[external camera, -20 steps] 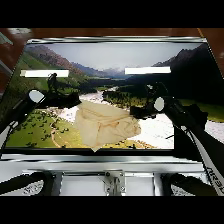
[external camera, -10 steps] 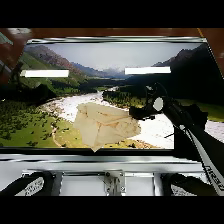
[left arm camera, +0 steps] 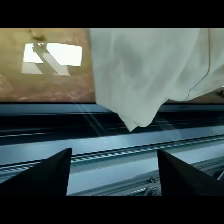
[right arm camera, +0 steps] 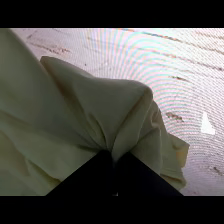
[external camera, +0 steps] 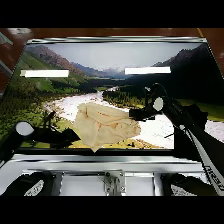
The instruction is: Fold the shirts.
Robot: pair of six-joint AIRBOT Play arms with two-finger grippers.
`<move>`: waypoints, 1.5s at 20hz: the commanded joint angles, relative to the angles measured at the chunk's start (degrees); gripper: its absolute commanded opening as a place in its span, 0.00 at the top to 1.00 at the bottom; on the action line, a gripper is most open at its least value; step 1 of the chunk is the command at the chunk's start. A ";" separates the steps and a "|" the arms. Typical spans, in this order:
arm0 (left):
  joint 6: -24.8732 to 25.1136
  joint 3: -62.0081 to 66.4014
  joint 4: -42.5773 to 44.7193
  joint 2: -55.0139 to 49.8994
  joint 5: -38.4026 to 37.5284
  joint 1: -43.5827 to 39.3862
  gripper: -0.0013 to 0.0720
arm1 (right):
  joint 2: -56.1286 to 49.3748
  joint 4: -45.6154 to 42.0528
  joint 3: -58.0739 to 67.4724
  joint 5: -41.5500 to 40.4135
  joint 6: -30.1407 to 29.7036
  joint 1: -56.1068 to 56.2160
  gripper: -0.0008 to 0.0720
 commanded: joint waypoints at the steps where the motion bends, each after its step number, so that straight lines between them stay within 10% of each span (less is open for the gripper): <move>1: -0.24 -8.22 -7.37 -0.98 11.78 -8.09 0.15 | -0.04 0.00 -0.02 0.09 -0.22 0.02 0.89; 14: 14.29 -8.24 -24.74 -16.06 23.58 -18.64 0.26 | -0.04 0.11 -0.02 -0.33 -0.15 0.02 0.89; 30: 14.95 -8.04 -31.47 -17.46 29.59 -25.66 0.93 | -0.04 0.72 -0.02 -0.28 -0.17 0.02 0.89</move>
